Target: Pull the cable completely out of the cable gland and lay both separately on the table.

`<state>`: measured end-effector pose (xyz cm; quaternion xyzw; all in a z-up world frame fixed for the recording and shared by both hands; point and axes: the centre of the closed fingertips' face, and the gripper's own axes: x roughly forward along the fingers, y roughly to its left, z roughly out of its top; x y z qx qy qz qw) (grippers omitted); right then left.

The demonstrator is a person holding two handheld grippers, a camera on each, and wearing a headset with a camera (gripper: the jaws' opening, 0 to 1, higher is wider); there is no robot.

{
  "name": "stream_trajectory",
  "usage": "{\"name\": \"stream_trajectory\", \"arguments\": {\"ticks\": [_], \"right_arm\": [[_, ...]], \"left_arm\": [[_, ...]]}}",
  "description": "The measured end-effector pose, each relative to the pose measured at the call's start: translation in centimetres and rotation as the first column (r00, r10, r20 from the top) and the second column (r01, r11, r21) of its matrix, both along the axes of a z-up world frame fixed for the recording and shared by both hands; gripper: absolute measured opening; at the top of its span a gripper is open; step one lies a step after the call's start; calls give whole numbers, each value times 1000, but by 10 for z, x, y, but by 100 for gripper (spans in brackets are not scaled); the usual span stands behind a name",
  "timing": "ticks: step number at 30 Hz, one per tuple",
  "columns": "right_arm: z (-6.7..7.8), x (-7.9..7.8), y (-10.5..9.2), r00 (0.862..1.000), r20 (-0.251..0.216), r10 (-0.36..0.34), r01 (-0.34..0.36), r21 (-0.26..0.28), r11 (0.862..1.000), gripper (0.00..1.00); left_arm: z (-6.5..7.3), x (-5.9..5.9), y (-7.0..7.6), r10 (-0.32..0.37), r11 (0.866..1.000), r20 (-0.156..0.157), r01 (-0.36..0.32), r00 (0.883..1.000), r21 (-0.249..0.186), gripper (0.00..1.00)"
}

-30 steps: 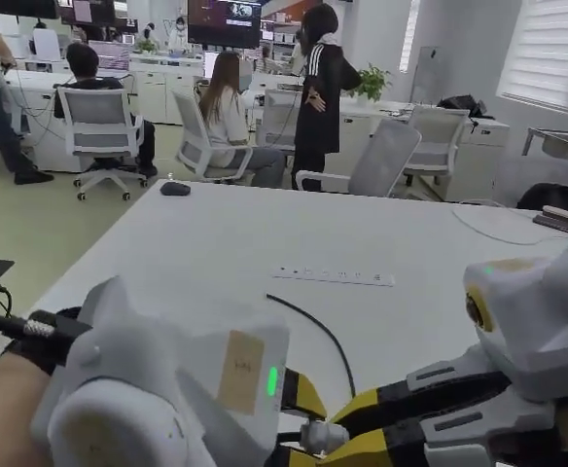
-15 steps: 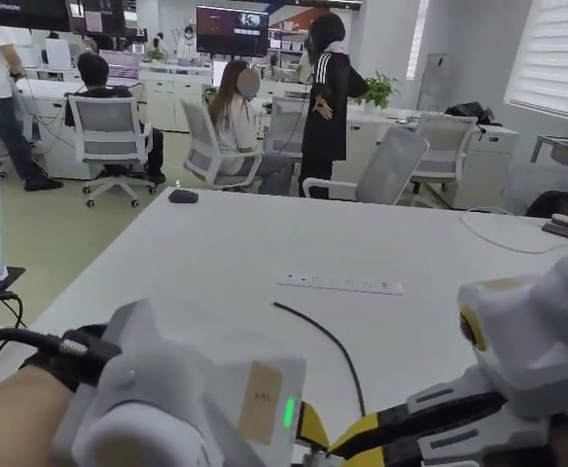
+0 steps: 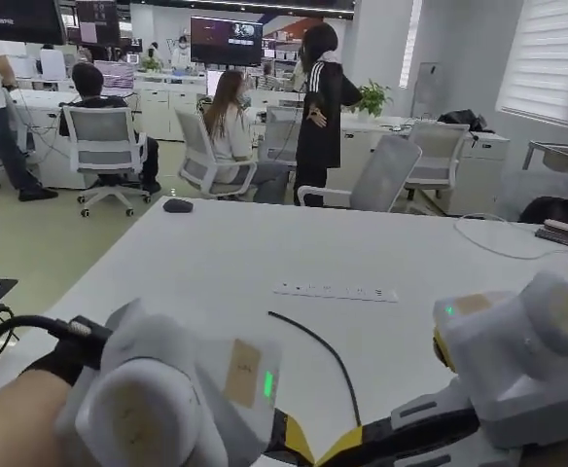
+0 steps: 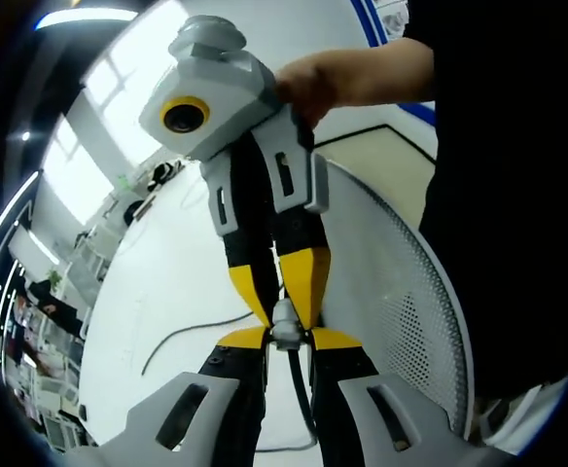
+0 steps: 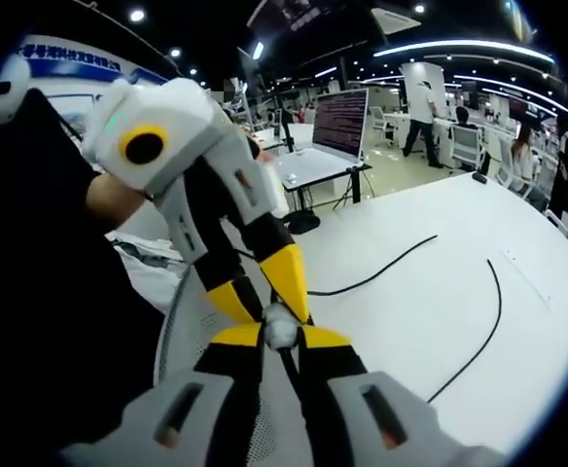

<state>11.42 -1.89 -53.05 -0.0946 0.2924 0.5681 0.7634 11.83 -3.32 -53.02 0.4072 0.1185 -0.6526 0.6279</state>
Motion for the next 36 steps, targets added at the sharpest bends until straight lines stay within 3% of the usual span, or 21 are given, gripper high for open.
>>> {"name": "stream_trajectory", "arguments": {"ticks": [3,4,6,8,9,14,16,20,26,28,29,30,32,33,34,35,36], "right_arm": [[2,3,0,999,49,-5,6,-12,1000,12],[2,2,0,998,65,6,-4,-22,1000,12],[2,2,0,997,75,7,-5,-37,999,11],[1,2,0,996,89,10,-6,-47,999,11],[0,1,0,995,94,15,-10,-50,999,11],[-4,-1,1,988,145,53,-36,-119,992,11],[-7,-1,2,976,195,96,-61,-180,982,10],[-8,1,3,968,232,98,-44,-227,973,10],[-14,6,0,929,337,151,-30,-338,941,10],[-14,8,1,912,374,168,-26,-355,934,10],[-13,9,1,896,404,182,-21,-372,928,10],[-14,9,1,887,420,194,-19,-385,923,10],[-14,11,1,851,471,231,-10,-426,905,10],[-16,11,1,826,496,269,-13,-459,888,10],[-17,11,0,807,514,290,-10,-481,877,10],[-17,11,0,809,517,281,-3,-475,880,10],[-18,12,0,804,524,282,-1,-473,881,10]], "left_arm": [[0,3,1,23,1000,-53,-24,998,-14,16],[0,2,1,33,999,-92,-36,995,-22,16],[1,3,0,24,999,-105,-26,994,-25,15],[-1,3,0,30,999,-134,-34,991,-22,16],[-3,1,0,36,999,-164,-39,986,-15,15],[-7,-1,-1,8,1000,-171,-6,985,11,16],[-9,0,-1,26,999,-197,-19,980,35,15],[-10,2,0,20,998,-191,-9,981,58,15],[-15,7,0,47,997,-229,-29,972,78,15],[-16,8,0,55,996,-256,-35,965,84,15],[-16,9,1,59,996,-274,-36,960,87,15],[-16,9,1,65,995,-295,-40,953,89,15],[-17,10,1,76,995,-328,-49,942,89,15],[-18,8,1,88,994,-364,-57,927,94,15],[-16,8,-1,117,993,-412,-91,903,81,15],[-17,10,1,150,988,-424,-118,893,100,15],[-16,10,1,106,993,-375,-80,921,86,15]]}}
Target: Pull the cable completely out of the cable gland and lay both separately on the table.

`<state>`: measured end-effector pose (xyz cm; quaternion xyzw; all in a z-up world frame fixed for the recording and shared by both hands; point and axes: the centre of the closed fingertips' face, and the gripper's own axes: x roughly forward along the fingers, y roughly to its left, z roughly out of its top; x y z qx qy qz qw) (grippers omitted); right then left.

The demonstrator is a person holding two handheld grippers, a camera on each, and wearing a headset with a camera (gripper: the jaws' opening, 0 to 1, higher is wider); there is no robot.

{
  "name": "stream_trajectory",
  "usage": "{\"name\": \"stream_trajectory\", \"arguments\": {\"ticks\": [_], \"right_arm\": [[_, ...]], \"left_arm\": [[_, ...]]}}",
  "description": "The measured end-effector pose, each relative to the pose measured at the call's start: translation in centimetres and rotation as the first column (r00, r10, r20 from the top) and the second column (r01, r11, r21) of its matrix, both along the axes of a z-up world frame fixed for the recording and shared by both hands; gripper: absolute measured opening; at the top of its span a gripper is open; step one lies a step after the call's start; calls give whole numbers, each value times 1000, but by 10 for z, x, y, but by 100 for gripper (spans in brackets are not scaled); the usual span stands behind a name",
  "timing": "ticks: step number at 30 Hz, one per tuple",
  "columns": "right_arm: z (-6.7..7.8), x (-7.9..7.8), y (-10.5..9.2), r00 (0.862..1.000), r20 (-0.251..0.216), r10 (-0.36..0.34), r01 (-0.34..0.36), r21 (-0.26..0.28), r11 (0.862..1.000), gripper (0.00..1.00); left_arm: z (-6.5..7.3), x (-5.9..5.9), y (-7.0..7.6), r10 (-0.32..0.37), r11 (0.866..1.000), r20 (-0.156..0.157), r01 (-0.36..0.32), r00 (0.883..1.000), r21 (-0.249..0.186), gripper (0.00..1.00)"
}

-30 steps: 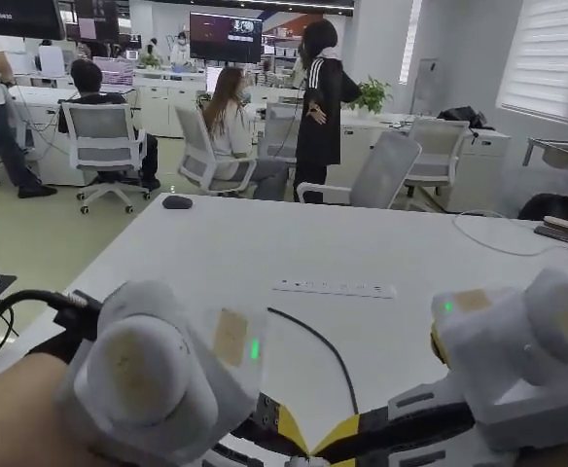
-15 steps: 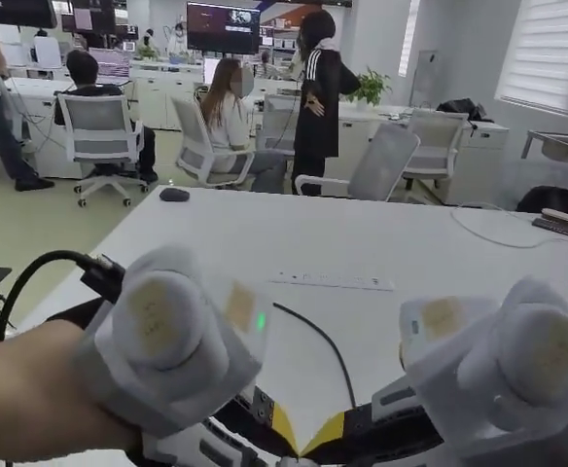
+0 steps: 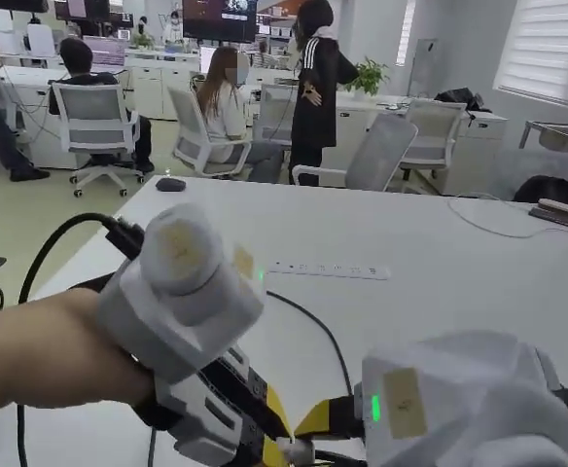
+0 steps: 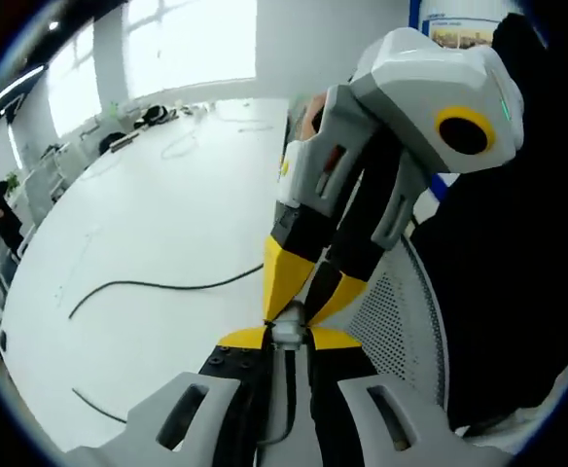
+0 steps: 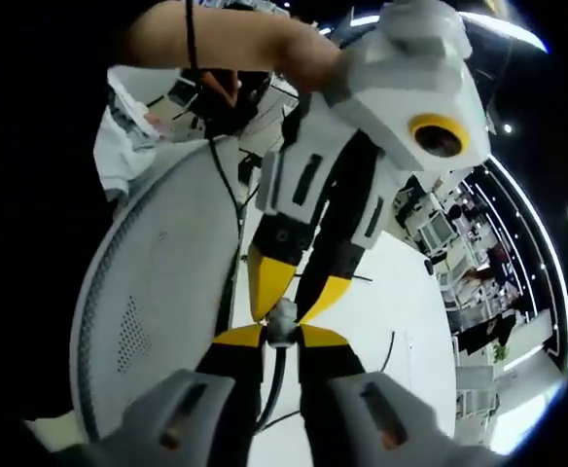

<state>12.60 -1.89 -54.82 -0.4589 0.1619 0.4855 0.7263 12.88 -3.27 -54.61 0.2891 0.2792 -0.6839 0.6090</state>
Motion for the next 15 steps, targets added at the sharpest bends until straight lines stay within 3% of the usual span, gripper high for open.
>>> {"name": "stream_trajectory", "arguments": {"ticks": [1,2,3,4,5,6,7,8,10,11,12,14,15], "right_arm": [[0,3,-2,1000,22,0,0,-9,1000,11],[0,4,-4,999,40,27,-25,-37,999,11],[-2,3,-4,999,22,27,-26,-34,999,12],[-5,3,-10,999,-27,-25,24,-23,999,12],[-5,3,-10,999,-40,-37,36,-15,999,12],[-7,0,-10,992,-114,-55,58,29,998,14],[-7,-4,-9,984,-168,-60,72,68,995,20],[-1,-4,-7,972,-222,-74,110,157,981,23],[3,-4,-13,959,-272,-81,140,205,969,22],[5,-3,-14,953,-293,-82,152,226,962,21],[8,-4,-15,940,-332,-83,178,265,948,20],[11,-4,-15,921,-382,-75,205,311,928,18],[12,-4,-15,912,-405,-66,213,331,919,18]], "left_arm": [[1,3,-2,-22,1000,63,22,998,-8,16],[1,2,-3,1,1000,69,-1,998,0,16],[-1,-1,-4,6,1000,66,-7,998,10,16],[-1,0,-3,-6,1000,102,4,995,22,16],[-2,1,-4,-21,999,152,16,988,31,16],[-3,0,-3,-15,999,164,7,986,45,16],[-2,3,-3,-25,999,224,14,974,50,16],[-1,4,-4,-37,998,272,24,961,50,16],[0,1,-4,-51,998,310,36,950,54,16],[3,-2,-8,-61,998,345,52,937,36,16],[5,-4,-10,-73,997,367,67,927,29,16],[5,-8,-11,-74,997,387,70,919,25,16],[5,-8,-11,-84,996,415,78,906,31,16]]}}
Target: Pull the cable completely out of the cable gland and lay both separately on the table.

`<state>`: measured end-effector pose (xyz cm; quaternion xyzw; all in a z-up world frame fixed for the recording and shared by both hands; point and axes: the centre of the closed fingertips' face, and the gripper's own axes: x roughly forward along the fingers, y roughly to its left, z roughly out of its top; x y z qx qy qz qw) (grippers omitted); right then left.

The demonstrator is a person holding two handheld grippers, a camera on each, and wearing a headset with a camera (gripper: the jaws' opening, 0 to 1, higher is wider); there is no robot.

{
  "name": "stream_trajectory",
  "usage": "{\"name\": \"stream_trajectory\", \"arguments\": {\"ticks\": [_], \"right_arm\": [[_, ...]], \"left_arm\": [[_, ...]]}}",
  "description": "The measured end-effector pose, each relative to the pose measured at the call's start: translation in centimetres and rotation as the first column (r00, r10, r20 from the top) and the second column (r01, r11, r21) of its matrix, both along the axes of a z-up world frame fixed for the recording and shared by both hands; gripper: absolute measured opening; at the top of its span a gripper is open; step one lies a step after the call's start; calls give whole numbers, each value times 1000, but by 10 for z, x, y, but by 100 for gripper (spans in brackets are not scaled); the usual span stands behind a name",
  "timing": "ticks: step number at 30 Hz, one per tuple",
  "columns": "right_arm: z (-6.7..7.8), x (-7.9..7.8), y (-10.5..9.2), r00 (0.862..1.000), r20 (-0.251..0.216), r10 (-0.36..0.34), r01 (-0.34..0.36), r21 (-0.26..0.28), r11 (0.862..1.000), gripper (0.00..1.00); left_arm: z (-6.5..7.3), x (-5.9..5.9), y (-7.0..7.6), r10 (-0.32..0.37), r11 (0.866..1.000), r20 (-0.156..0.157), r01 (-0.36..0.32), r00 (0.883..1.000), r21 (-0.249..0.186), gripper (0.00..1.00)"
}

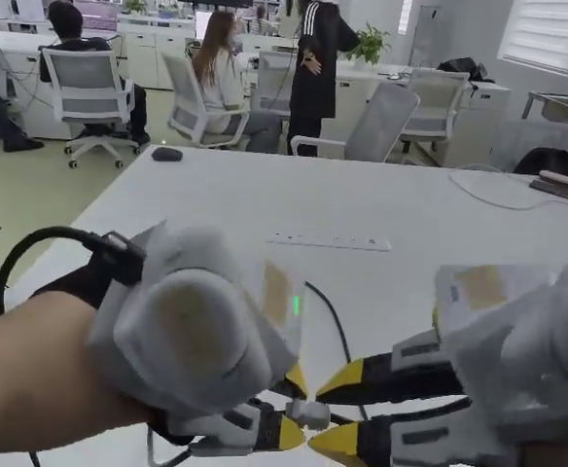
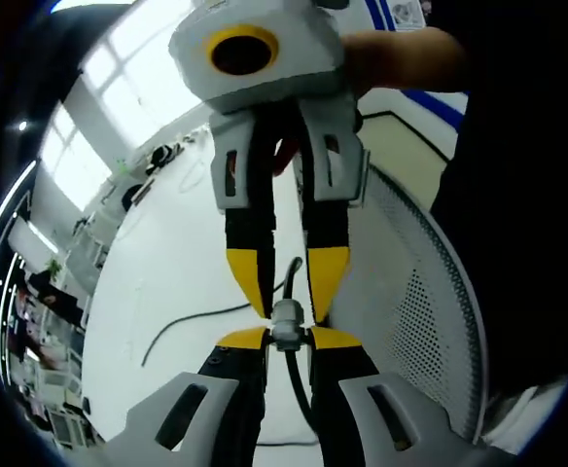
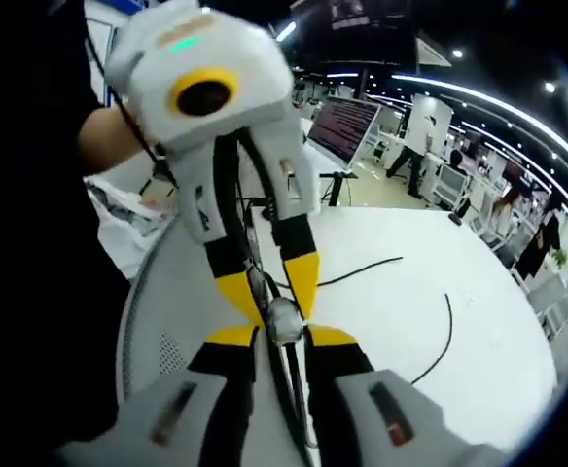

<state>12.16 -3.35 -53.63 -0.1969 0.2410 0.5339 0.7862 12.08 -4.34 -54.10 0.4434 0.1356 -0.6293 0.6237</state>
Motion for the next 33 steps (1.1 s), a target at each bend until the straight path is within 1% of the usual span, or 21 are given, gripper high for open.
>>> {"name": "stream_trajectory", "arguments": {"ticks": [1,2,4,5,6,7,8,9,11,12,13,15,17,21,22,25,27,28,29,32,33], "right_arm": [[0,-1,0,1000,-21,-2,2,14,1000,18],[1,-3,1,998,-62,-5,8,55,998,19],[-2,-3,-1,991,-131,-22,35,94,995,21],[0,-2,0,991,-131,-25,42,125,991,20],[2,-1,1,988,-150,-28,52,158,986,18],[7,0,2,983,-179,-39,78,213,974,18],[10,1,3,981,-190,-40,87,244,966,17],[7,0,0,976,-210,-57,105,227,968,17],[3,1,-1,981,-185,-51,89,205,975,15],[0,2,-2,982,-178,-57,91,191,977,16],[-1,1,-1,983,-176,-51,83,181,980,16],[0,0,0,984,-170,-48,79,181,980,14],[-2,-2,1,986,-163,-38,65,164,984,14],[-14,-4,-6,987,-156,-26,41,95,995,13],[-15,-4,-7,988,-156,-25,39,92,995,12],[-16,-2,-7,986,-165,-28,45,99,994,12],[-16,-1,-6,986,-164,-30,45,92,995,15],[-14,1,-6,986,-163,-31,48,102,994,16],[-13,1,-5,986,-162,-27,44,104,994,15],[-12,-1,-2,987,-158,-2,19,102,995,11],[-13,1,-3,989,-150,-9,23,94,995,11]], "left_arm": [[-1,-1,1,-4,1000,12,4,1000,6,16],[1,2,1,-15,1000,62,14,998,9,16],[3,1,1,-26,1000,101,25,994,9,16],[4,-1,0,-32,999,115,31,993,7,16],[3,-2,0,-33,999,118,33,992,5,16],[3,-4,-1,-40,999,131,40,991,3,16],[3,-4,-1,-40,999,136,40,990,3,16],[3,-3,-1,-38,999,150,38,988,2,16],[4,0,-4,-31,999,178,34,984,-14,16],[5,1,-5,-28,999,181,32,983,-20,16],[4,0,-5,-25,1000,169,27,985,-14,16],[3,2,-5,-25,1000,187,26,982,-7,16],[2,2,-4,-27,1000,179,27,983,-3,16],[0,1,-4,-21,1000,166,22,986,-7,16],[1,1,-5,-18,1000,163,21,987,-13,16],[-1,3,-5,-19,1000,166,20,986,-7,16],[-2,2,-4,-21,1000,155,21,988,0,16],[-1,3,-4,-20,1000,156,20,988,1,16],[-1,4,-4,-18,1000,163,19,986,-2,16],[0,5,-3,-18,1000,159,18,987,2,16],[0,5,-3,-17,1000,152,17,988,4,16]]}}
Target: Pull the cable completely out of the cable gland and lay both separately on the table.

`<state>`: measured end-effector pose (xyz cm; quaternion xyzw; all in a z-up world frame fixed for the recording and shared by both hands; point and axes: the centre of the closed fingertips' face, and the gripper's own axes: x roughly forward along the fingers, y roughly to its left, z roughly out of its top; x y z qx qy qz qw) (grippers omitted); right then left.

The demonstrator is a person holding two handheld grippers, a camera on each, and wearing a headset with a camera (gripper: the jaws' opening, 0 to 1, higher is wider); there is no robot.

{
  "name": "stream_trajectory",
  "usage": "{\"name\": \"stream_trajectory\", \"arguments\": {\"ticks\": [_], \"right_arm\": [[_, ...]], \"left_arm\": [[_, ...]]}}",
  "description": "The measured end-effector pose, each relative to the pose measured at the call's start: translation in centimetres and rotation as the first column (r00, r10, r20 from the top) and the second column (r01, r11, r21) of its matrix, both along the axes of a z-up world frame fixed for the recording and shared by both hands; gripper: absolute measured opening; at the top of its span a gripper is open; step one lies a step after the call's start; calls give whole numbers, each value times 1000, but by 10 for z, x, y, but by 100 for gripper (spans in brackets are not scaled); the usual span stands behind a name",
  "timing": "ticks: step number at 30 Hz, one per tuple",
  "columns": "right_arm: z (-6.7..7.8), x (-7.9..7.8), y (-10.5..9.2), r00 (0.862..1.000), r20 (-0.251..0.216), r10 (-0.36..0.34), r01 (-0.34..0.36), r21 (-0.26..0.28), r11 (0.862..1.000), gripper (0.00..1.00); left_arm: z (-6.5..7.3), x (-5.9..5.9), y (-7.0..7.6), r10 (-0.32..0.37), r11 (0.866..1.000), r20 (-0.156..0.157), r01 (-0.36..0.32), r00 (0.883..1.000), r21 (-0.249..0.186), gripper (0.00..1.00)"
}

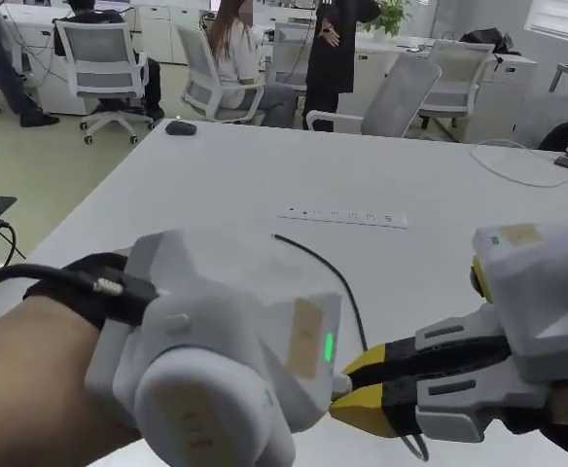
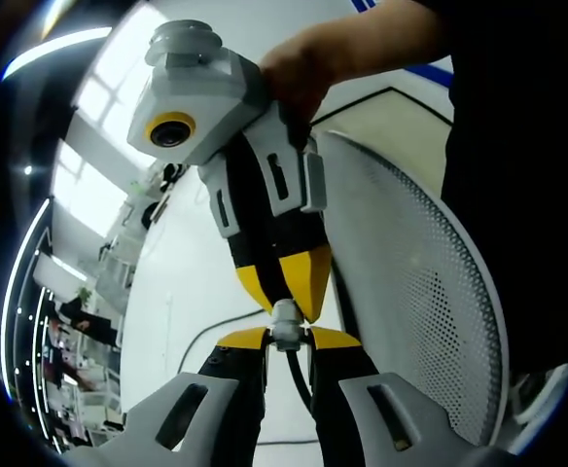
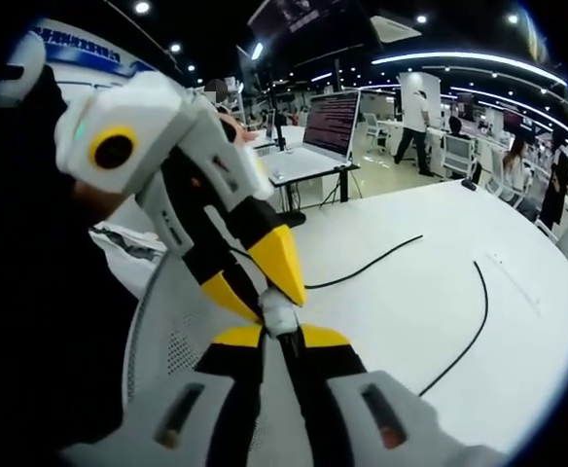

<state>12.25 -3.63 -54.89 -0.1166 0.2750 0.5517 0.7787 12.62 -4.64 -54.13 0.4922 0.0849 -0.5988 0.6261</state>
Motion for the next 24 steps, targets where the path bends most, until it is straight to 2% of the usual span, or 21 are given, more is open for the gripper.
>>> {"name": "stream_trajectory", "arguments": {"ticks": [2,6,8,10,12,13,14,15,16,17,18,21,23,24], "right_arm": [[1,1,0,1000,11,-3,3,-5,1000,11],[-1,3,-1,999,53,8,-5,-41,999,11],[-1,6,-1,993,115,19,-10,-79,997,10],[-1,4,1,991,131,18,-6,-92,996,10],[0,6,1,985,172,27,-8,-113,994,10],[1,7,0,974,218,52,-21,-141,990,10],[1,6,0,969,237,64,-25,-162,987,10],[0,7,-3,951,292,101,-38,-216,976,10],[0,7,-4,936,326,131,-47,-252,966,10],[-2,5,-4,922,353,158,-51,-293,955,10],[-3,5,-4,913,367,177,-56,-318,947,10],[-6,4,-4,909,377,175,-42,-336,941,10],[-6,7,-5,917,367,155,-29,-326,945,10],[-6,9,-6,926,355,125,-10,-309,951,11]], "left_arm": [[1,2,0,1,1000,3,-1,1000,2,16],[0,4,-1,10,1000,-24,-10,1000,-3,16],[0,5,-1,13,1000,-30,-13,999,0,16],[0,6,1,24,1000,-57,-24,998,-2,16],[1,8,1,25,1000,-63,-26,998,-5,16],[1,7,1,36,999,-89,-38,995,-13,16],[1,6,1,45,999,-115,-47,992,-17,16],[1,3,-1,55,998,-163,-60,985,-28,16],[0,3,-2,63,997,-184,-70,981,-30,16],[0,4,-2,56,998,-192,-62,980,-27,16],[-1,3,-3,60,997,-216,-68,974,-29,16],[-4,5,-3,74,996,-249,-85,966,-33,16],[-5,5,-3,75,996,-246,-87,966,-35,16],[-5,6,-3,74,996,-229,-86,971,-40,16]]}}
